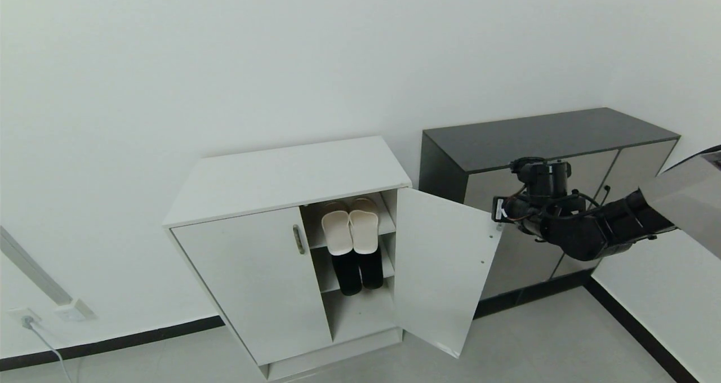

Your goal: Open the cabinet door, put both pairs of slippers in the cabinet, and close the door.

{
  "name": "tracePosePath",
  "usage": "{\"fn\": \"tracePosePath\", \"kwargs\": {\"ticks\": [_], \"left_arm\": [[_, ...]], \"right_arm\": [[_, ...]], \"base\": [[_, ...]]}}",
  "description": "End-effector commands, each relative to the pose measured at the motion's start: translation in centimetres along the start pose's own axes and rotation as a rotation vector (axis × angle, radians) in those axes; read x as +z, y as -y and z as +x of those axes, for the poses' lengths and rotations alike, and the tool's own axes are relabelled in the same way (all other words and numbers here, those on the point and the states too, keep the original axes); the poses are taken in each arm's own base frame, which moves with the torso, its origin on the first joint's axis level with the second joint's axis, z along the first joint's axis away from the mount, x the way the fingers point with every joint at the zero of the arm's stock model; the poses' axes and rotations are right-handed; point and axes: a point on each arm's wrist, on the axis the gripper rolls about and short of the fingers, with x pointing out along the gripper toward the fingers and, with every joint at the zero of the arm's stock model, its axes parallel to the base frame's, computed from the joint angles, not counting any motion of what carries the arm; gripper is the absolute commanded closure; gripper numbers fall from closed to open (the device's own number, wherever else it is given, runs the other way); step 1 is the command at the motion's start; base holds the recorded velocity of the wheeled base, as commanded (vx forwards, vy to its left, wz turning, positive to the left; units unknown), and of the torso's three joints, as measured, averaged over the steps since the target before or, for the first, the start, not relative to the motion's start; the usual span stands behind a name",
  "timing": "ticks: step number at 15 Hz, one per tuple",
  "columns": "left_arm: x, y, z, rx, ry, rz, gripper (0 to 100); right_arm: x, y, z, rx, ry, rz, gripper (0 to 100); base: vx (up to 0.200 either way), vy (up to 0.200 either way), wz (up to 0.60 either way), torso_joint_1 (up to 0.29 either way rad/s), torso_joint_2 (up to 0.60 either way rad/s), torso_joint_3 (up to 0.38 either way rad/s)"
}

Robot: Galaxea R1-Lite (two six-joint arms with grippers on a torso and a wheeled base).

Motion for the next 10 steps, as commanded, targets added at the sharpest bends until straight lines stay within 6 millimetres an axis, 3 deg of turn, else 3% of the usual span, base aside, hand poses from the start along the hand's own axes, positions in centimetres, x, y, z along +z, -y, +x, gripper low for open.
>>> {"fn": "tracePosePath", "kwargs": {"ticks": [1, 10], "left_arm": [[0.00, 0.00, 0.01, 0.001, -0.001, 0.000, 100], [0.00, 0.00, 0.01, 0.002, -0.001, 0.000, 100]], "right_arm": [[-1.23, 0.56, 1.42, -0.016, -0.027, -0.002, 100], [-2.02, 0.82, 2.34, -0.007, -0.048, -0.003, 100]], "base": [[0.000, 0.000, 0.00, 0.000, 0.00, 0.000], [0.000, 0.000, 0.00, 0.000, 0.00, 0.000]]}}
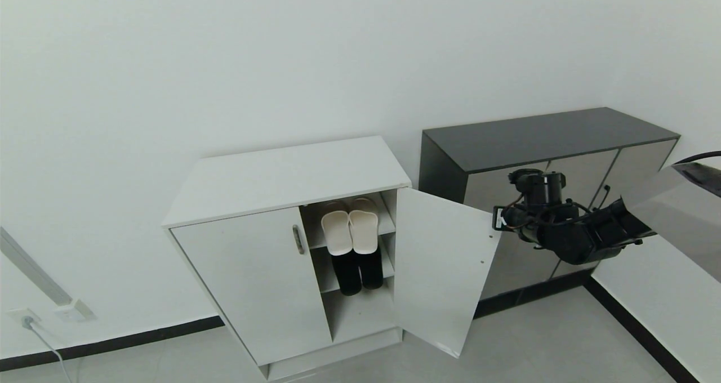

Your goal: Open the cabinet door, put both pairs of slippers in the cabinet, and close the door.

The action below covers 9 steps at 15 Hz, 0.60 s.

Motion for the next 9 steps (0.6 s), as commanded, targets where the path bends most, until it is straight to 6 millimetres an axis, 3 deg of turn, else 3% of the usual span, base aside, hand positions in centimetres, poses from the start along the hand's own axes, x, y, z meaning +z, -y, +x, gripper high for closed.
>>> {"fn": "tracePosePath", "kwargs": {"ticks": [1, 6, 9], "left_arm": [[0.0, 0.0, 0.0, 0.001, -0.002, 0.000, 100], [0.0, 0.0, 0.0, 0.001, 0.000, 0.000, 100], [0.0, 0.0, 0.0, 0.001, -0.002, 0.000, 100]], "right_arm": [[-0.1, -0.1, 0.0, -0.001, -0.003, -0.001, 100], [-0.6, -0.7, -0.5, 0.014, -0.019, -0.014, 100], [-0.6, -2.8, -3.1, 0.086, -0.030, -0.039, 100]], "base": [[0.000, 0.000, 0.00, 0.000, 0.00, 0.000], [0.000, 0.000, 0.00, 0.000, 0.00, 0.000], [0.000, 0.000, 0.00, 0.000, 0.00, 0.000]]}}
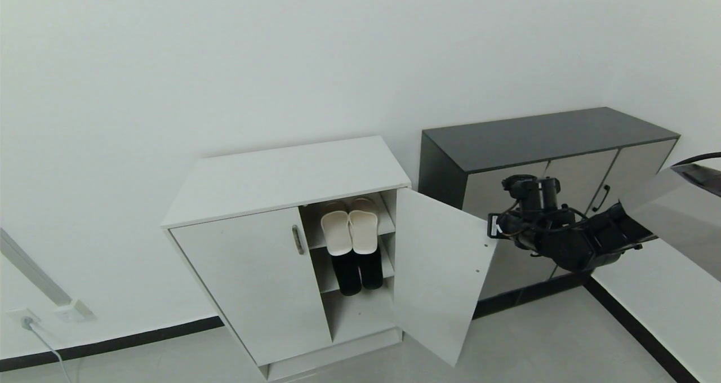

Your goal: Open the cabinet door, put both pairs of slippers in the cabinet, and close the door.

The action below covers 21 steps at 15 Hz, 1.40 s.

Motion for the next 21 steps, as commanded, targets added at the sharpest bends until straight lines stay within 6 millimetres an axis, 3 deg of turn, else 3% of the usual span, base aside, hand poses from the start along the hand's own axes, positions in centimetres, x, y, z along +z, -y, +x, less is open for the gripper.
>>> {"fn": "tracePosePath", "kwargs": {"ticks": [1, 5, 11, 14, 21], "left_arm": [[0.0, 0.0, 0.0, 0.000, 0.000, 0.000, 100], [0.0, 0.0, 0.0, 0.000, -0.003, -0.001, 100], [0.0, 0.0, 0.0, 0.000, -0.002, -0.001, 100], [0.0, 0.0, 0.0, 0.000, 0.000, -0.001, 100], [0.0, 0.0, 0.0, 0.000, -0.002, -0.001, 100]], "right_arm": [[0.4, -1.5, -2.0, 0.047, 0.009, -0.014, 100], [-1.3, -6.7, -7.0, 0.194, -0.027, -0.090, 100], [-1.7, -8.5, -10.9, 0.302, -0.018, -0.129, 100], [-2.0, -8.9, -11.5, 0.325, -0.021, -0.162, 100], [-2.7, -9.1, -11.9, 0.363, -0.045, -0.179, 100]], "base": [[0.000, 0.000, 0.00, 0.000, 0.00, 0.000], [0.000, 0.000, 0.00, 0.000, 0.00, 0.000], [0.000, 0.000, 0.00, 0.000, 0.00, 0.000], [0.000, 0.000, 0.00, 0.000, 0.00, 0.000], [0.000, 0.000, 0.60, 0.001, 0.00, 0.004]]}}
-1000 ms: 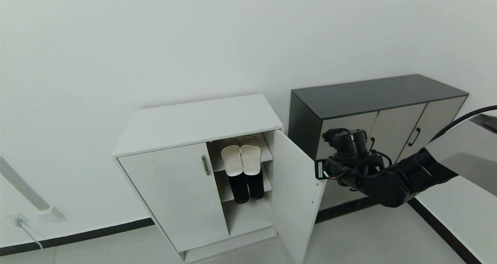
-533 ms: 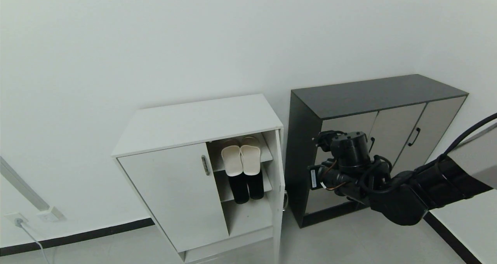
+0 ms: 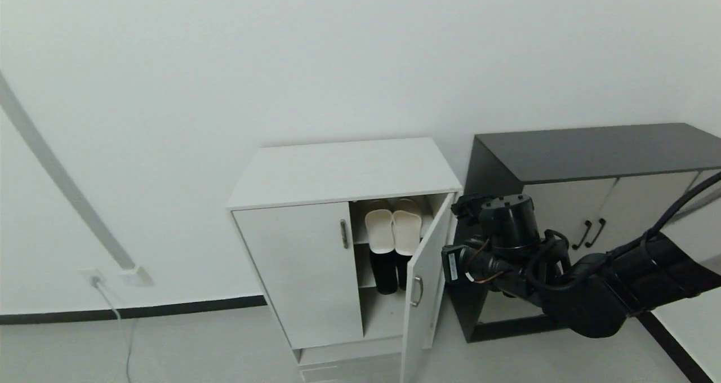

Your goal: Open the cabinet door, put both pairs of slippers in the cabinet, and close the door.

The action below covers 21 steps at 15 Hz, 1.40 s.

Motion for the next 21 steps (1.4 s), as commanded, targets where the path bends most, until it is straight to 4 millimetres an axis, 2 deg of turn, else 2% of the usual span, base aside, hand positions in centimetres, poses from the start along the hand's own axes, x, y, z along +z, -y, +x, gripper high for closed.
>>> {"fn": "tracePosePath", "kwargs": {"ticks": [1, 7, 11, 15, 17, 21], "left_arm": [[0.0, 0.0, 0.0, 0.000, -0.002, 0.000, 100], [0.0, 0.0, 0.0, 0.000, -0.002, 0.000, 100], [0.0, 0.0, 0.0, -0.001, -0.002, 0.000, 100], [0.0, 0.0, 0.0, -0.001, -0.002, 0.000, 100], [0.0, 0.0, 0.0, -0.001, -0.002, 0.000, 100], [0.0, 0.0, 0.0, -0.001, -0.002, 0.000, 100]], "right_arm": [[0.0, 0.0, -0.1, 0.003, -0.001, 0.000, 100], [-0.7, 0.1, -0.3, 0.028, 0.011, -0.019, 100], [-1.9, 0.7, -0.7, 0.020, 0.007, -0.081, 100], [-1.4, 1.5, -3.7, 0.011, 0.048, -0.071, 100], [-2.0, 1.9, -5.3, 0.010, 0.034, -0.073, 100], [-4.1, 2.3, -5.7, -0.001, -0.037, -0.079, 100]], "base": [[0.000, 0.000, 0.60, -0.007, 0.01, 0.002], [0.000, 0.000, 0.00, 0.000, 0.00, 0.000], [0.000, 0.000, 0.00, 0.000, 0.00, 0.000], [0.000, 0.000, 0.00, 0.000, 0.00, 0.000], [0.000, 0.000, 0.00, 0.000, 0.00, 0.000], [0.200, 0.000, 0.00, -0.010, 0.00, 0.005]]}}
